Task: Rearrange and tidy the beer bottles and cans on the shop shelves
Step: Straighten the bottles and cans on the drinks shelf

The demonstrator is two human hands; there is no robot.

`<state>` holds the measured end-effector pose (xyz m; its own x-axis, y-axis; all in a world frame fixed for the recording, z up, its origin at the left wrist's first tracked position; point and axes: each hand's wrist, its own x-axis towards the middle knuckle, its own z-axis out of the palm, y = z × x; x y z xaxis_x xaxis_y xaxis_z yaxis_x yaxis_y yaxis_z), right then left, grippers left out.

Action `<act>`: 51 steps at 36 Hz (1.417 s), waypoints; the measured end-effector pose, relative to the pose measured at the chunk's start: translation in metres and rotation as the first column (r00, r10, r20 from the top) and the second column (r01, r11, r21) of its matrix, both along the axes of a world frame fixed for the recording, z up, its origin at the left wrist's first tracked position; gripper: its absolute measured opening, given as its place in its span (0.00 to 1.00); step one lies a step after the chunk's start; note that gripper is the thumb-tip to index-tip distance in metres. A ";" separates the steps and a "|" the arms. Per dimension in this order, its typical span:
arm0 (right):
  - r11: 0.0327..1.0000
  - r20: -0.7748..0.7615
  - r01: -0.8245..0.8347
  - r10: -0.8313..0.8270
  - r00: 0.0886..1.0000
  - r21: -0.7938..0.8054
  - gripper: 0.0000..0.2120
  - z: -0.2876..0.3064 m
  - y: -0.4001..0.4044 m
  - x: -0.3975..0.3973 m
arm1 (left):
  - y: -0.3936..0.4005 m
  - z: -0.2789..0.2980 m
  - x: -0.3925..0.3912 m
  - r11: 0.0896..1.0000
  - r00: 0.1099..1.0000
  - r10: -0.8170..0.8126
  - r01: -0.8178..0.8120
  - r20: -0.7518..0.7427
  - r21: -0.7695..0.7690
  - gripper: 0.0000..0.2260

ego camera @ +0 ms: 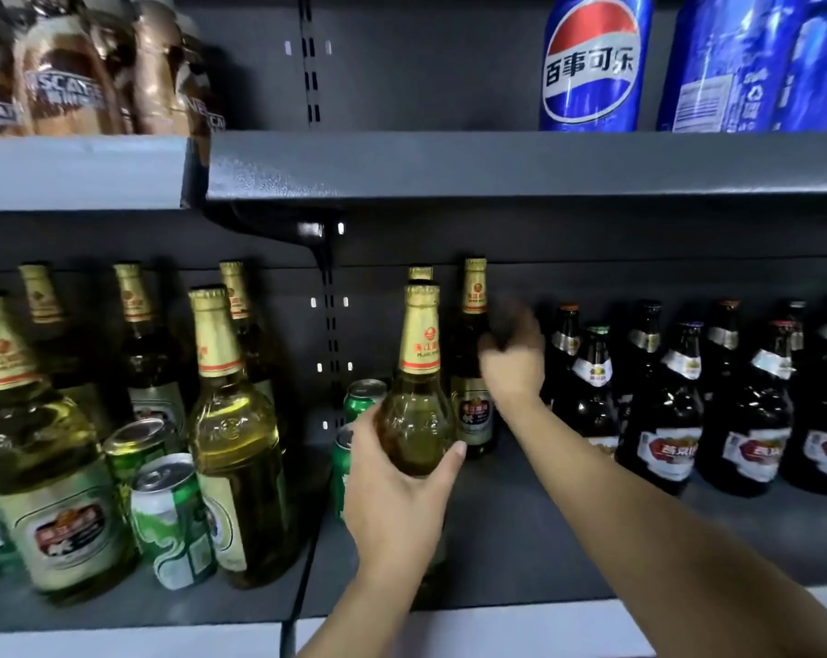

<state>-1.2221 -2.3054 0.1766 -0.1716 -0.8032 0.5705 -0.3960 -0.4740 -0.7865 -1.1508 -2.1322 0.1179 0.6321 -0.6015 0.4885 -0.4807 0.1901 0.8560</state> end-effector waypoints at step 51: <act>0.953 0.023 -0.302 0.303 0.953 -0.023 0.27 0.008 0.044 -0.018 | -0.049 0.040 0.101 0.501 0.694 -0.311 -0.461 0.650 0.732 0.30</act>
<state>-1.2405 -2.2618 0.1848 0.0627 -0.8085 0.5851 -0.2116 -0.5837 -0.7839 -1.0498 -2.1810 0.1578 0.4459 -0.8924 0.0699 -0.8946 -0.4468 0.0018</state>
